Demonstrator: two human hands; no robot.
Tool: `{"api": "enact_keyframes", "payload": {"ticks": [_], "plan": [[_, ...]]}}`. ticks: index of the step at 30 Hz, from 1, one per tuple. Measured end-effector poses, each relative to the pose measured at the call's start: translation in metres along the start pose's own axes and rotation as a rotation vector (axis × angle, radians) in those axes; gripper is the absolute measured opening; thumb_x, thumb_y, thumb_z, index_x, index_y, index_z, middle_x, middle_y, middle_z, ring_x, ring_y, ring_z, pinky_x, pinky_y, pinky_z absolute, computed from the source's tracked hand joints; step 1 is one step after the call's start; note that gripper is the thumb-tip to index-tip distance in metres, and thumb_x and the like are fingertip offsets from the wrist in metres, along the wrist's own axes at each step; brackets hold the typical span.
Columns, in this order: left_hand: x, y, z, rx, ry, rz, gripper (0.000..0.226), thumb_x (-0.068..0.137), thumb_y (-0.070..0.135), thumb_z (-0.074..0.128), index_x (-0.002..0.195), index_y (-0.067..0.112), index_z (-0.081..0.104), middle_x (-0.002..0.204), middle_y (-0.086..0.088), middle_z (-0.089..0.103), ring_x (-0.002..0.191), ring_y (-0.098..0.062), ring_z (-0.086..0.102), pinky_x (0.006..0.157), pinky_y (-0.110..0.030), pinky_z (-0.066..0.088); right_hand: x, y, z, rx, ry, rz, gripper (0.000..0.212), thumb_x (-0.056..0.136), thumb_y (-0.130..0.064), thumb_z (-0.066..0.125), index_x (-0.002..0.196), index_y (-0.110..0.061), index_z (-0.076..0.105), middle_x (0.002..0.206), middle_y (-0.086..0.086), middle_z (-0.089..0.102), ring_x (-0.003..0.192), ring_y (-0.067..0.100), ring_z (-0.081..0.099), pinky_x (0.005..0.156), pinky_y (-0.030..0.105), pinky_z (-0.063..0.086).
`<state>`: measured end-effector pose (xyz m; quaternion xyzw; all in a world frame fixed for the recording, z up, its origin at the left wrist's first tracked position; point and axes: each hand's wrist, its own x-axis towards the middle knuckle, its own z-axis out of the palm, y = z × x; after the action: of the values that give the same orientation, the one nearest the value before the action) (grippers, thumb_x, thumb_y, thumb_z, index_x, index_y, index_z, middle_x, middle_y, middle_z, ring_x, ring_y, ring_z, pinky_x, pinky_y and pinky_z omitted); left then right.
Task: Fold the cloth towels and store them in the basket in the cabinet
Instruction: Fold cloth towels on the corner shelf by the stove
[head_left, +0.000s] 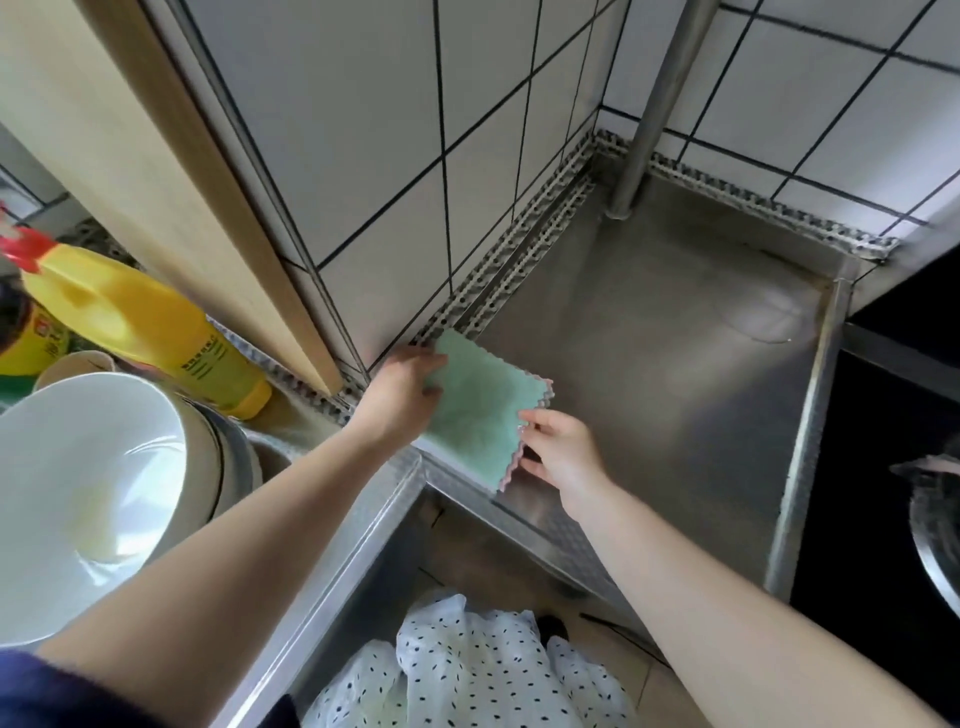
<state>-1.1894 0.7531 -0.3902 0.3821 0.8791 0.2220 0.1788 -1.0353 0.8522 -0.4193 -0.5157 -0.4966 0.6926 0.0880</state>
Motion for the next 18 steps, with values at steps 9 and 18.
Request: {"api": "enact_keyframes", "payload": {"ticks": [9, 18], "plan": [[-0.015, -0.016, 0.023, 0.319, -0.042, 0.342, 0.048, 0.087, 0.014, 0.054, 0.134, 0.006, 0.05, 0.145, -0.017, 0.041, 0.135, -0.035, 0.037, 0.109, -0.051, 0.034, -0.004, 0.016, 0.003, -0.642, 0.158, -0.343, 0.04, 0.089, -0.016, 0.059, 0.129, -0.022, 0.056, 0.144, 0.004, 0.035, 0.131, 0.02, 0.038, 0.11, 0.031, 0.03], [-0.002, -0.036, 0.056, 0.52, -0.179, 0.397, 0.066, 0.094, 0.05, 0.023, 0.141, 0.007, 0.042, 0.145, -0.014, 0.042, 0.135, -0.031, 0.038, 0.111, -0.046, 0.018, 0.009, 0.032, 0.026, -1.401, -0.011, -0.531, 0.065, 0.097, -0.045, 0.034, 0.151, -0.028, 0.001, 0.158, -0.001, -0.017, 0.144, 0.017, -0.019, 0.114, 0.052, -0.01]]}}
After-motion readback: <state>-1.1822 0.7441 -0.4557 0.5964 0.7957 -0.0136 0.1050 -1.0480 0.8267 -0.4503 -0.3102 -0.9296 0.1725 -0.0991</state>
